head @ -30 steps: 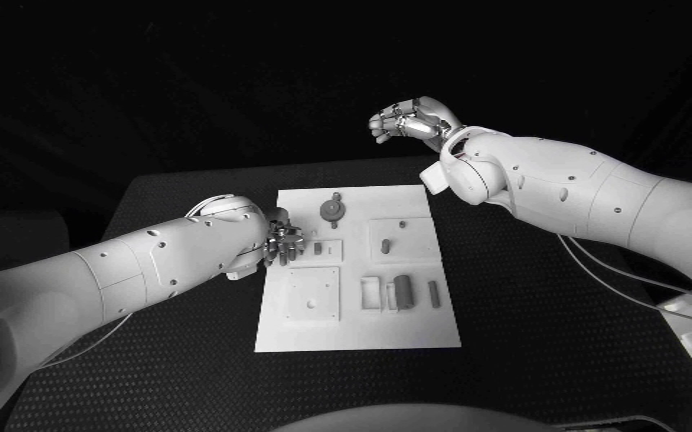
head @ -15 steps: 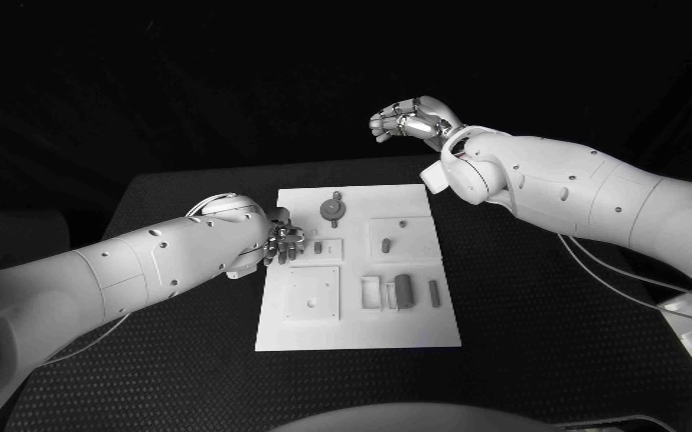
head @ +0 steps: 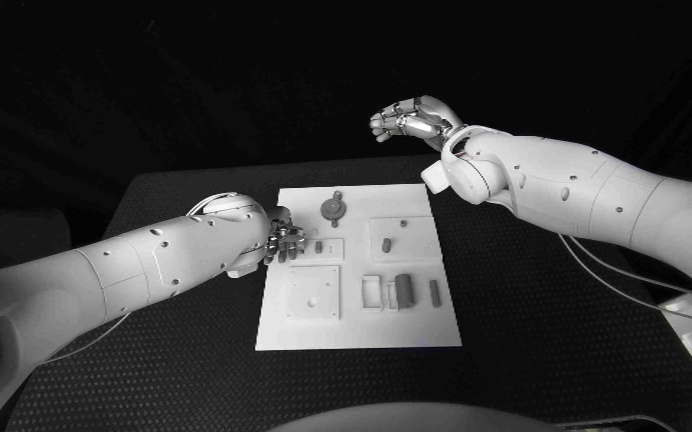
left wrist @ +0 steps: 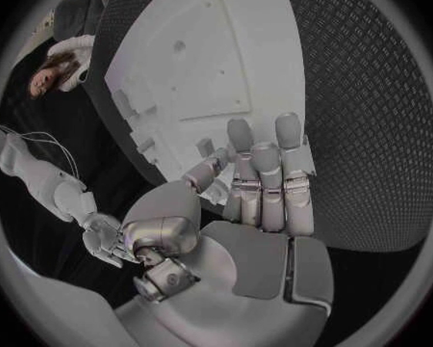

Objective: Assemble the parts on the task board

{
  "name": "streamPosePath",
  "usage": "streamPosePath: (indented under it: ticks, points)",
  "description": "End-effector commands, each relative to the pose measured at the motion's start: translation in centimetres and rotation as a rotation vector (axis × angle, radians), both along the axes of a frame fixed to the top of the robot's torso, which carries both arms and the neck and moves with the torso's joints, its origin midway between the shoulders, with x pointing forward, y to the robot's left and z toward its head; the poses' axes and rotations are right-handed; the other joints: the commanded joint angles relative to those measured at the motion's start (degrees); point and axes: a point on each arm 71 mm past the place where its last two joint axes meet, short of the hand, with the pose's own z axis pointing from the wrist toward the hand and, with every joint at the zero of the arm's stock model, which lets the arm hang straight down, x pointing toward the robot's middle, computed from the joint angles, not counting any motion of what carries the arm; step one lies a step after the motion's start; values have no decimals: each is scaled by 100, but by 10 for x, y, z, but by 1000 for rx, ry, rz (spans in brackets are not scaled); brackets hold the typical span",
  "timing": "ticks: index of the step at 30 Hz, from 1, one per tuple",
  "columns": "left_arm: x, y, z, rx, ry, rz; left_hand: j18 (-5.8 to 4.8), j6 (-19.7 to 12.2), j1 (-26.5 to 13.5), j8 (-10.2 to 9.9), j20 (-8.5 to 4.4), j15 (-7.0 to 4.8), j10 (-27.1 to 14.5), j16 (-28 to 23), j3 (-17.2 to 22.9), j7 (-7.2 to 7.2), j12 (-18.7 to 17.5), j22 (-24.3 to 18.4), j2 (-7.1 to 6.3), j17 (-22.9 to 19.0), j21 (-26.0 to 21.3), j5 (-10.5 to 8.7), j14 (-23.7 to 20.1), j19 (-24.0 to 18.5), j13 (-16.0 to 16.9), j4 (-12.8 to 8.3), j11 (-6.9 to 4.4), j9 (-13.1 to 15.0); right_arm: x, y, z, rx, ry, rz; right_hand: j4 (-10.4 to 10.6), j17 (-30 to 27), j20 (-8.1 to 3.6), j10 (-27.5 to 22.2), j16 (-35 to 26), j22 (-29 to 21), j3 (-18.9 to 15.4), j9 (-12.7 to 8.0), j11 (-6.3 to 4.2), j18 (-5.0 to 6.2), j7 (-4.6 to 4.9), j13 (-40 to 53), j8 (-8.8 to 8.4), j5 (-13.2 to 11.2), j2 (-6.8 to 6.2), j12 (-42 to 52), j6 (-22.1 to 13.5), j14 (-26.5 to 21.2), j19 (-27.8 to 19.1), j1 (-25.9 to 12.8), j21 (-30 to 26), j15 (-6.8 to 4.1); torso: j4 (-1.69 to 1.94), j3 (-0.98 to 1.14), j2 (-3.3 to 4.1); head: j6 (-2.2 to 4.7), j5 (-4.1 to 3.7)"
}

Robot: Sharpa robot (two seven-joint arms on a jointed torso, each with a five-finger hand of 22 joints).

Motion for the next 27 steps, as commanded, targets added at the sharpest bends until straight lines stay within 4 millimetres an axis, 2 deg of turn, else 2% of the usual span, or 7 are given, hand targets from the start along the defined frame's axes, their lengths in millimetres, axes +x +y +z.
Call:
streamPosePath:
  ticks: [1, 5, 11, 19, 27]
  points:
    - [-3, 0, -5, 32, 25, -15, -18, 62, -67, 37, -51, -65, -7, 56, 43, 0, 60, 150, 37, -17, 57, 34, 5, 71, 11, -12, -47, 18, -1, 2, 0, 1, -6, 18, 38, -9, -2, 22, -5, -3, 4, -10, -4, 17, 82, -3, 14, -6, 5, -22, -43, -29, -27, -63, -20, 5, 0, 0, 2, -3, 2]
    - [-2, -2, -6, 32, 22, -15, -19, 116, -97, 56, -73, -90, -4, 149, 53, -26, 165, 150, 38, -47, 143, 150, 20, 90, 23, -14, -72, 50, -1, 3, 0, 2, -5, 19, 39, -10, -2, 22, -5, -3, 5, -10, -4, 17, 82, -3, 14, -6, 5, -23, -43, -30, -29, -64, -20, 5, -3, 2, 4, -8, 5]
    - [-2, -5, -7, 40, 29, -27, -24, 119, -140, 51, -80, -93, -21, 184, 52, -28, 213, 149, 79, -78, 181, 162, 10, 80, 19, -14, -74, 63, -1, 3, 0, 2, -5, 20, 39, -10, -3, 23, -5, -2, 6, -11, -4, 16, 82, -3, 14, -5, 6, -24, -43, -31, -31, -64, -19, 6, 0, 1, 0, -12, 6]
    - [-5, -10, -8, 45, 45, -44, -25, 163, -167, 67, -97, -113, -8, 265, 68, -49, 310, 150, 71, -112, 260, 252, 34, 98, 23, -15, -95, 93, -1, 3, 0, 2, -5, 20, 39, -11, -3, 23, -4, -2, 7, -11, -4, 16, 81, -3, 15, -5, 6, -25, -43, -32, -33, -63, -18, 6, -3, 2, 1, -32, 4]
    - [-6, -14, -8, 46, 50, -56, -31, 182, -185, 72, -101, -123, -4, 311, 72, -59, 367, 149, 78, -133, 309, 265, 44, 110, 24, -14, -105, 109, -1, 3, 0, 2, -5, 21, 39, -12, -3, 24, -3, -1, 8, -12, -4, 15, 81, -2, 15, -6, 6, -26, -44, -33, -35, -64, -17, 7, 0, 0, 1, -46, 3]
